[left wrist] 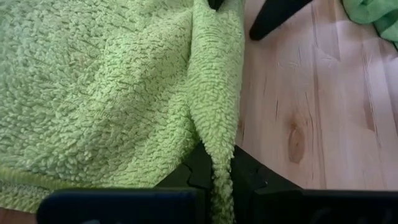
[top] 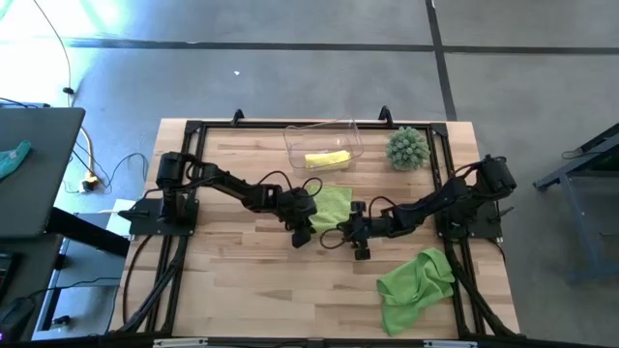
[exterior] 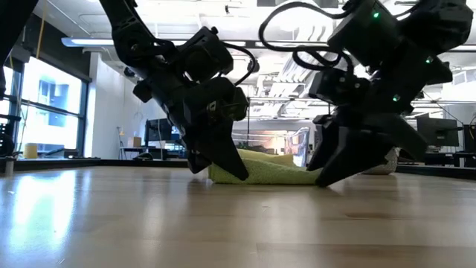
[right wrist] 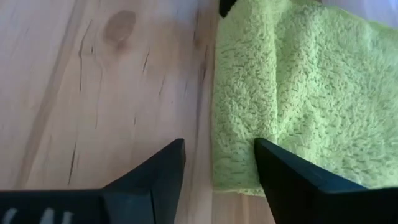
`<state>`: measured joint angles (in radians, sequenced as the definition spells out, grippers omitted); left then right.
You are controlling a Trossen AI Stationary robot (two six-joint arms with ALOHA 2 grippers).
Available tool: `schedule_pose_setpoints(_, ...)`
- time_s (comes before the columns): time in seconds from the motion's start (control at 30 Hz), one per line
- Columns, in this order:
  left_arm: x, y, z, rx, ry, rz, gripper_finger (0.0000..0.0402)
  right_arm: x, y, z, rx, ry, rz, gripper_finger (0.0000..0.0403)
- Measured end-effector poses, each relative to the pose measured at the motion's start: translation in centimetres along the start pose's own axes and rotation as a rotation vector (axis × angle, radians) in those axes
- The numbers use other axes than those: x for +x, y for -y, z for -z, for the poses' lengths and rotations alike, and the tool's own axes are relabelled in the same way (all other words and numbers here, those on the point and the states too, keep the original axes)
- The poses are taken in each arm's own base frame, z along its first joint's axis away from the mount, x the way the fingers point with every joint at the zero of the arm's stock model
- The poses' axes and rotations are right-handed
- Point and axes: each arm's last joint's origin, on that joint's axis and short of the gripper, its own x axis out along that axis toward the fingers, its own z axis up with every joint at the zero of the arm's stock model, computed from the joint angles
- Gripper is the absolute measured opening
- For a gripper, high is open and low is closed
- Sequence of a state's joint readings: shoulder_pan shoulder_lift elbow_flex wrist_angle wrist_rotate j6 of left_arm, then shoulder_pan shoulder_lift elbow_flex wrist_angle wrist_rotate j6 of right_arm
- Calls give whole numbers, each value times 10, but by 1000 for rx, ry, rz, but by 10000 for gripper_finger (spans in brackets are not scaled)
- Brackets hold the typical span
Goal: Roll microfiber towels into tight, uniform cylinder then place into a basket
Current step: Roll the light green microfiber towel
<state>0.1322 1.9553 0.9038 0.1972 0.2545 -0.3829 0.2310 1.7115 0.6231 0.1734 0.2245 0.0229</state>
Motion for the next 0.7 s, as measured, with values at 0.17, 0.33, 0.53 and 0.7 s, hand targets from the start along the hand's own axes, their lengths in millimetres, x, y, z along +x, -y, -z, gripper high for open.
schedule_pose_setpoints(0.17, -8, 2, -5, 59, 24, -11, 55, 5, -1, 4, 99, -25, 1, 192)
schedule_pose_setpoints(0.33, -30, 3, -13, 210, 52, -169, 114, 5, -3, 4, 146, -28, -4, 192)
schedule_pose_setpoints(0.53, -61, 10, -13, 381, 1, -403, 164, 4, -6, 4, 172, -22, 7, 192)
schedule_pose_setpoints(0.7, -68, 39, -10, 476, 14, -275, 169, 5, -6, 4, 212, -11, 14, 192)
